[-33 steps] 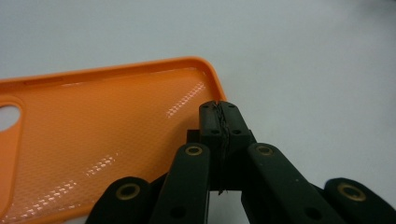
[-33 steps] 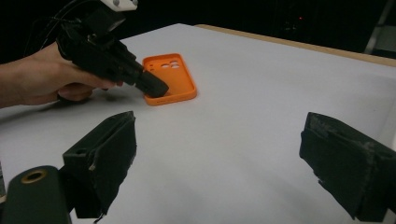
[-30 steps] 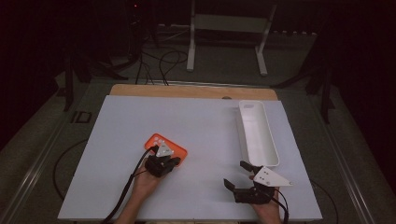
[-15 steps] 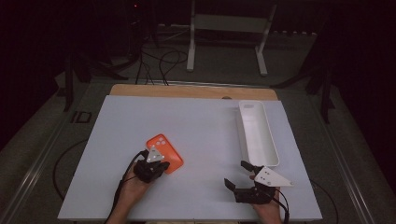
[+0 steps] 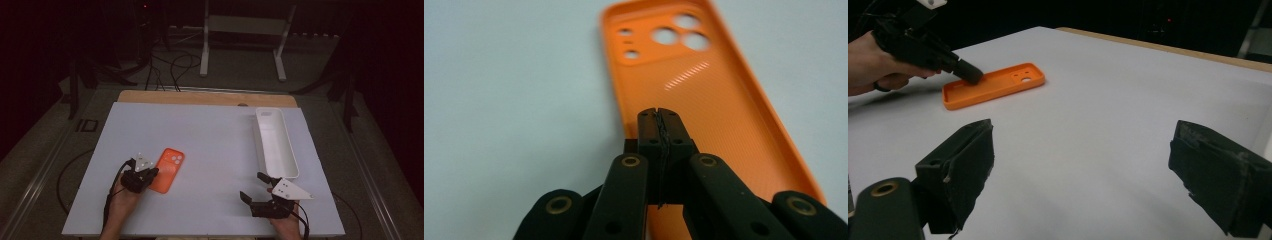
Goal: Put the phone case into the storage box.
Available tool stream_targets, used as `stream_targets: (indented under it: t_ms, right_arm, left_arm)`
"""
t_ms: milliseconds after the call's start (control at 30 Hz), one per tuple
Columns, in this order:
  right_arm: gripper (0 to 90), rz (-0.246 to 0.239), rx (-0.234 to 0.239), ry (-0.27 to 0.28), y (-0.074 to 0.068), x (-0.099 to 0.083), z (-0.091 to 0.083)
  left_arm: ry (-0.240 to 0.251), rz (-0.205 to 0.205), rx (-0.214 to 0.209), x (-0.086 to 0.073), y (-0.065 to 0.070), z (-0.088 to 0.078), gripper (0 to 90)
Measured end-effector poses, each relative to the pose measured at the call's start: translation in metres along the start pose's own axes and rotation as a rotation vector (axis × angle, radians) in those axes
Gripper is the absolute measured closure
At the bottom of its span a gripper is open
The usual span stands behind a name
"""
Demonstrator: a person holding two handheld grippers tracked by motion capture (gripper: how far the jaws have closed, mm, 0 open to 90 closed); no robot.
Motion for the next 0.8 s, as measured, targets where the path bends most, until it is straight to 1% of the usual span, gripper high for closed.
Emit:
stream_targets:
  t_ms: [67,133,233,367,433,533,567,600,633,667,700,733,800]
  right_arm:
    - [10.8,0.003,-0.001,-0.001,0.000,0.000,0.000]
    - [10.8,0.003,-0.002,-0.001,0.000,0.000,0.000]
    - [10.8,0.000,0.001,-0.001,0.000,0.000,0.000]
    - [10.8,0.002,0.004,-0.003,0.000,0.000,0.001]
    - [10.8,0.000,0.003,-0.004,0.000,0.000,0.001]
    - [10.8,0.003,0.003,-0.002,0.001,0.001,0.001]
    - [10.8,0.003,0.004,-0.001,0.001,0.001,0.001]
    - [10.8,0.003,0.003,-0.001,0.001,0.001,0.001]
    - [10.8,0.003,0.003,-0.003,0.001,0.001,0.001]
    - [10.8,0.003,0.003,-0.003,0.001,0.001,0.001]
    - [10.9,0.002,0.004,-0.004,0.000,0.001,0.001]
    - [10.9,0.002,0.004,-0.004,0.000,0.001,0.001]
    - [11.7,-0.003,0.015,-0.001,0.000,0.001,0.000]
  left_arm:
    - [0.007,-0.011,0.022,0.001,-0.003,0.002,90.0]
    - [0.012,-0.021,0.024,0.001,-0.004,0.002,90.0]
    - [0.016,-0.012,0.040,0.000,-0.002,0.003,90.0]
    - [0.031,-0.014,0.029,0.000,-0.001,0.004,89.8]
    - [0.042,-0.008,0.027,0.000,0.000,0.004,86.3]
    - [0.099,-0.020,0.004,0.001,0.000,-0.002,80.3]
    - [0.136,-0.028,-0.002,0.001,-0.001,-0.007,78.6]
    - [0.160,-0.034,-0.013,0.001,-0.001,-0.009,75.4]
    - [0.199,-0.039,-0.030,0.001,-0.002,-0.014,74.0]
    - [0.199,-0.039,-0.030,0.001,-0.002,-0.014,71.5]
    - [0.229,-0.039,-0.042,0.001,-0.003,-0.019,68.7]
    - [0.255,-0.045,-0.053,0.001,-0.003,-0.023,68.7]
    - [0.322,-0.042,-0.081,-0.002,-0.003,-0.035,60.4]
Point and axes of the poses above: each handheld gripper's, and its own axes: z roughly forward along the jaws, x roughly out of its top, y roughly to its right, the point moved 1 cm from there along z, roughly forward along the jaws, and after that the axes turned 4 degrees about -y, right-handed, at the moved point
